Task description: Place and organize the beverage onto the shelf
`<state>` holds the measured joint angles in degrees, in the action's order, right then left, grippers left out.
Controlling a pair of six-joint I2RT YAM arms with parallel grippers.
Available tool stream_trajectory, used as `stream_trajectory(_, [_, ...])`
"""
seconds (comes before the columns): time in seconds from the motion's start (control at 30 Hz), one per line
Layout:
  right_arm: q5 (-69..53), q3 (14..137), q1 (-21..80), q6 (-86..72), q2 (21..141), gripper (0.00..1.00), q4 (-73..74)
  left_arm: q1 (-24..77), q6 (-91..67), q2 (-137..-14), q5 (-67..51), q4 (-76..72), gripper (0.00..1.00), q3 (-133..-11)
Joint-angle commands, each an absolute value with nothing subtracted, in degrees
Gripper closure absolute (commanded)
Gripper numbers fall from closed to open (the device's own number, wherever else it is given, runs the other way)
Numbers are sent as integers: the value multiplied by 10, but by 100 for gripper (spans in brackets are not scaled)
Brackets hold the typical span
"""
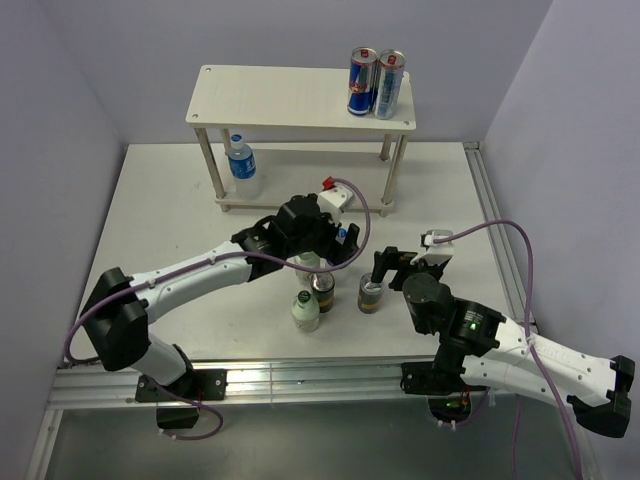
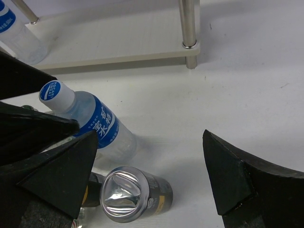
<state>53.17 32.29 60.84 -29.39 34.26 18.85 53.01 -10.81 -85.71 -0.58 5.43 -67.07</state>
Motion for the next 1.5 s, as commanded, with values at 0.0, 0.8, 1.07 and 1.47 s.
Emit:
stream_trajectory(0.0, [554,324,609,-306,337,3,190,534,-123,-885,22,47,1,-683])
stream_trajectory(0.8, [562,321,609,-309,328,3,192,548,-123,-969,127,90,100,-751])
stream_trajectory(1.07, [564,322,609,-309,328,3,192,547,-74,-967,213,99,100,-852])
stream_trajectory(1.47, [565,320,609,-309,323,3,192,466,-45,-987,279,68,100,-959])
